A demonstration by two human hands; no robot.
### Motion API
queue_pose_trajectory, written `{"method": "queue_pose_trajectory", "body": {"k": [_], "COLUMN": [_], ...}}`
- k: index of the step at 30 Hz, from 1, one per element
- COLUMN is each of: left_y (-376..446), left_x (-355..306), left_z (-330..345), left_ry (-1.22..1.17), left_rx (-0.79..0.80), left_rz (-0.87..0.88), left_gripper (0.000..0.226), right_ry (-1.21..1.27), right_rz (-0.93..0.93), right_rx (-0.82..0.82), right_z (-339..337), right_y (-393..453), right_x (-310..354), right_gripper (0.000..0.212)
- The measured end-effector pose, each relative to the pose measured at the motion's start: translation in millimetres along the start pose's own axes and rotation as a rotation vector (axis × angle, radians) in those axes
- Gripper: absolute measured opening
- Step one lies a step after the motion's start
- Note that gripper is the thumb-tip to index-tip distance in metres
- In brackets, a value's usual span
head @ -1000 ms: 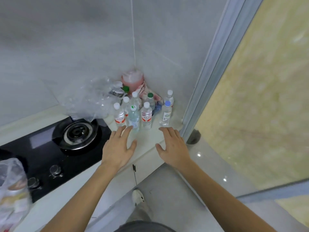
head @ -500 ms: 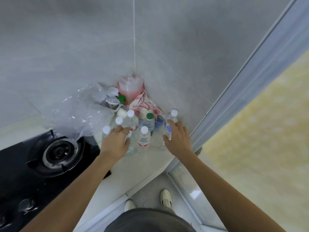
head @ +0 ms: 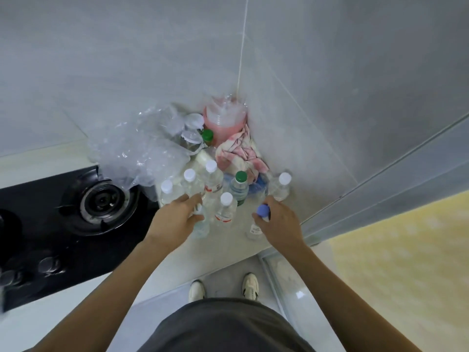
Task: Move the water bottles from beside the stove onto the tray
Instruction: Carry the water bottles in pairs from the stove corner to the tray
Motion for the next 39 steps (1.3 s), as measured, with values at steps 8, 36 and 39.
{"method": "queue_pose_trajectory", "body": {"k": [8, 36, 39], "left_y": [-30, -60, -68], "left_x": [14, 67, 64], "left_z": [20, 115, 97], "left_ry": [-0.126, -0.852, -0.928], "left_rx": [-0.076, -0.011, -0.027], "left_rz": [-0.074, -0.535, -0.544], "left_gripper": [0.025, 0.059, 0.054], "right_ry": [0.118, 0.441, 0.52], "right_rz": [-0.184, 0.184, 0.183], "right_rx": [0.023, 0.127, 0.082], "right_z": [23, 89, 75], "right_y": [-15, -36, -50], "right_x": [8, -56, -37], "right_gripper": [0.024, 0.046, 0.049]}}
Point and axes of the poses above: each hand's wrist, its own y-axis towards the middle knuckle, its own z-axis out of the palm, x = y × z, the point moved 9 cm from there along y, towards the middle knuckle, and after that the axes turned 4 degrees about -x, right-handed, at the moved point
